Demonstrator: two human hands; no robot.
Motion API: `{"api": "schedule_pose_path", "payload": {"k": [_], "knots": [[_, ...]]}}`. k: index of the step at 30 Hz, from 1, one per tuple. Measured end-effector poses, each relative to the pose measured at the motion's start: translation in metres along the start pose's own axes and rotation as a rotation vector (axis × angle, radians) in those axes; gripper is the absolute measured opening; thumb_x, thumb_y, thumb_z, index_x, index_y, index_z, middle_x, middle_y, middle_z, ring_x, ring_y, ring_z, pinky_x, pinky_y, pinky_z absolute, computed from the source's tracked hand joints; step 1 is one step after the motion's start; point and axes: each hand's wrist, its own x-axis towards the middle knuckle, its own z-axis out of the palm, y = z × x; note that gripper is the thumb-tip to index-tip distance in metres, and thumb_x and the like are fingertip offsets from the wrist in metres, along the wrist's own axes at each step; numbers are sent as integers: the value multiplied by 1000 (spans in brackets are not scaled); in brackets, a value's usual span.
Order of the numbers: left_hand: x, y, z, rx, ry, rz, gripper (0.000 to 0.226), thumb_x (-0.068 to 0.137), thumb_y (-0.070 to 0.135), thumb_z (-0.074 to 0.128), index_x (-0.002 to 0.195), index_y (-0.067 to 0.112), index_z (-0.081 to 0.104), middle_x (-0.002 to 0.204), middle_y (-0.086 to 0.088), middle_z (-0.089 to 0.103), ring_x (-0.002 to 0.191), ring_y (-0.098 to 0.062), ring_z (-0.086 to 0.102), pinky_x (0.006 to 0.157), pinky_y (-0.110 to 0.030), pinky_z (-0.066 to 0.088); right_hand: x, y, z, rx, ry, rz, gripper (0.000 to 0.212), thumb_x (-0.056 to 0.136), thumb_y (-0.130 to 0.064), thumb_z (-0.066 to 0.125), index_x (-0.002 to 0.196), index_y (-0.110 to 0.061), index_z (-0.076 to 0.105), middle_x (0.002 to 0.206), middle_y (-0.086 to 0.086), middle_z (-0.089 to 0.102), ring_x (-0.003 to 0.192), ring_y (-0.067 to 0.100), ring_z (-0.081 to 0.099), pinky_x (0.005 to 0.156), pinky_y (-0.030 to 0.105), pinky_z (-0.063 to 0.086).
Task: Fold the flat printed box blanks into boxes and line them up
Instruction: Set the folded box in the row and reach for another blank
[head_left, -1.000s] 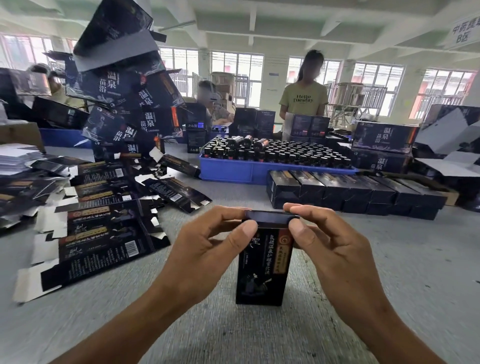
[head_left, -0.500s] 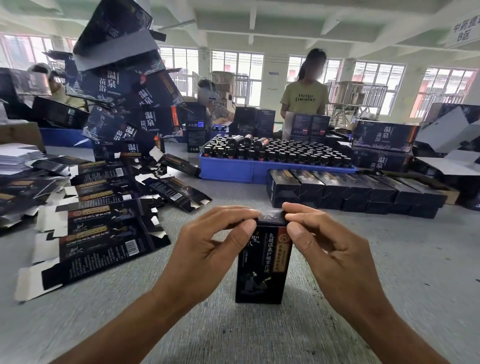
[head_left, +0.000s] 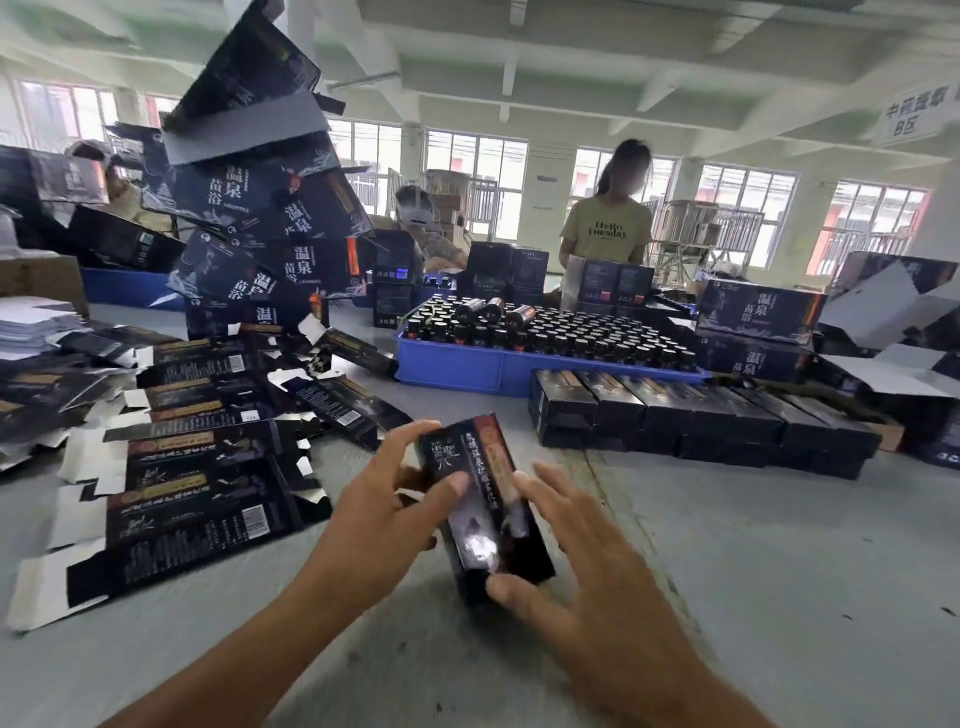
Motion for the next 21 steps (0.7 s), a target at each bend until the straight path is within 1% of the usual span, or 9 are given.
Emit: {"api": "schedule_pose_path", "payload": {"k": [1, 3, 4, 6, 8, 11, 14, 18, 21], "knots": [[0, -5, -1, -2, -10, -57, 40, 89, 41, 70, 118, 60, 50, 90, 1, 75, 77, -16, 74, 66, -39, 62, 0, -2, 4, -62, -47, -29, 73, 80, -78, 46, 144, -65, 12, 154, -44, -5, 133, -26, 4, 109, 4, 10], [1, -12, -4, 78, -77, -115, 45, 85, 62, 61, 126, 63, 43, 87, 4, 75, 75, -10, 74, 67, -33, 59, 1, -4, 12, -123, -102, -52, 73, 80, -79, 37, 148, -53, 26, 155, -41, -1, 136, -16, 9, 115, 12, 12], [2, -15, -5, 178, -103, -115, 56, 81, 73, 52, 133, 63, 35, 88, 7, 75, 77, -6, 72, 72, -29, 57, 2, -5, 14, -117, -103, -47, 69, 83, -77, 37, 145, -48, 38, 157, -37, 9, 140, -10, 12, 118, 18, 16], [6, -19, -9, 417, -113, -97, 74, 77, 83, 34, 145, 59, 21, 98, 14, 70, 84, -4, 69, 82, -31, 55, 6, -3, 16, -101, -68, -31, 57, 88, -71, 39, 130, -37, 57, 154, -26, 34, 144, -1, 20, 119, 27, 22], [9, -23, -12, 569, -84, -104, 79, 77, 84, 24, 148, 50, 21, 106, 16, 64, 91, -4, 64, 86, -35, 54, 12, 4, 19, -135, -15, -30, 52, 91, -67, 40, 115, -30, 66, 141, -20, 53, 140, 5, 33, 115, 32, 30], [8, -31, -9, 654, -59, -122, 68, 83, 80, 22, 137, 46, 44, 101, 20, 60, 90, -1, 60, 82, -31, 52, 27, 12, 25, -211, 61, -32, 51, 93, -66, 36, 106, -29, 69, 124, -16, 65, 119, 7, 54, 100, 33, 44], [7, -34, -1, 778, -91, -58, 54, 91, 74, 25, 128, 46, 51, 101, 25, 54, 87, 2, 54, 79, -29, 45, 58, 24, 34, -337, 37, -25, 49, 97, -64, 33, 113, -31, 65, 126, -11, 65, 114, 10, 59, 98, 33, 43], [11, -37, -2, 799, -142, -59, 56, 88, 76, 17, 121, 48, 53, 101, 28, 54, 86, 5, 54, 73, -23, 43, 117, 50, 53, -428, -16, 22, 36, 101, -51, 43, 120, -24, 57, 125, -2, 64, 110, 17, 57, 97, 33, 42], [12, -35, -2, 766, -166, -81, 73, 76, 83, 4, 116, 50, 55, 101, 28, 52, 89, 6, 54, 81, -24, 47, 158, 67, 65, -459, 8, 61, 26, 103, -33, 47, 120, -16, 57, 124, 5, 65, 110, 23, 59, 94, 34, 45]]}}
